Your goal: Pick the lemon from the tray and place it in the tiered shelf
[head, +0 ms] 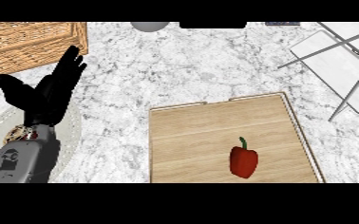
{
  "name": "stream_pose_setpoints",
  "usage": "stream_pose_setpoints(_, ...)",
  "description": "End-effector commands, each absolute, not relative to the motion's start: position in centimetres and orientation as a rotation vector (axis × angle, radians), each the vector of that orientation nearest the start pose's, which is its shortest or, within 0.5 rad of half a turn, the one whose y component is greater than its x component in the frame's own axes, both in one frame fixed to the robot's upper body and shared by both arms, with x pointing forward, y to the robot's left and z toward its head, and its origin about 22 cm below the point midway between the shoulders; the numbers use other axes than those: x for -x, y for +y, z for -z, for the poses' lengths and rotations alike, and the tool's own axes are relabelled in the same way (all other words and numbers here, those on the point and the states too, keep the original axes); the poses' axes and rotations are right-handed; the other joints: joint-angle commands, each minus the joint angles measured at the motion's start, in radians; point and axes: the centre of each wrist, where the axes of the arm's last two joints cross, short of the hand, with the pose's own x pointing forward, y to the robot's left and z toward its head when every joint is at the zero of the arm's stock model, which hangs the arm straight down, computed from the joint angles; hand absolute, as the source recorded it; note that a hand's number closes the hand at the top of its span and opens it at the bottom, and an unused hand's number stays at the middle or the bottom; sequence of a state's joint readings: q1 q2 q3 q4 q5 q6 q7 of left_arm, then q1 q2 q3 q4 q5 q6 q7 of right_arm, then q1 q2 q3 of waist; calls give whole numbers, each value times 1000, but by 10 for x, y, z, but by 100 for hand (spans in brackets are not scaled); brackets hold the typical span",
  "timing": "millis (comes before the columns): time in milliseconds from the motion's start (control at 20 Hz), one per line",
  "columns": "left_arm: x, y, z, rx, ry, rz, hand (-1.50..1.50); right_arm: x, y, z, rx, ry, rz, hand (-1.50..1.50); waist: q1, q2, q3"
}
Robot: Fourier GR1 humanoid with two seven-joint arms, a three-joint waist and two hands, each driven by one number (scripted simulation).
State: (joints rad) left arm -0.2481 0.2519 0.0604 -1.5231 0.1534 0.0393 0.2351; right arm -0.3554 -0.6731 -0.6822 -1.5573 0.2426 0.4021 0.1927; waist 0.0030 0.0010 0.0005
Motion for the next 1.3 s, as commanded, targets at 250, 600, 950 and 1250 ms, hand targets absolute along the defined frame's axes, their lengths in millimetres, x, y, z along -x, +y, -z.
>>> stream_pose_setpoints(250, -305, 272, -88, -85, -1521, 66, 0, -259, -501, -246, 915, -1616, -290, 150, 1, -1, 0)
stream_pose_setpoints(600, -302, 283, -69, -56, -1529, 77, 0, -283, -515, -188, 1049, -1516, -126, -150, 13, 5, 0)
stream_pose_setpoints(950, -302, 283, -55, -84, -1533, 52, 0, -287, -534, -204, 1051, -1695, -2, -150, 1, 2, 0)
stream_pose_setpoints(1250, -310, 276, -69, -85, -1540, 58, 0, -272, -572, -204, 957, -1705, 12, -150, 3, 3, 0)
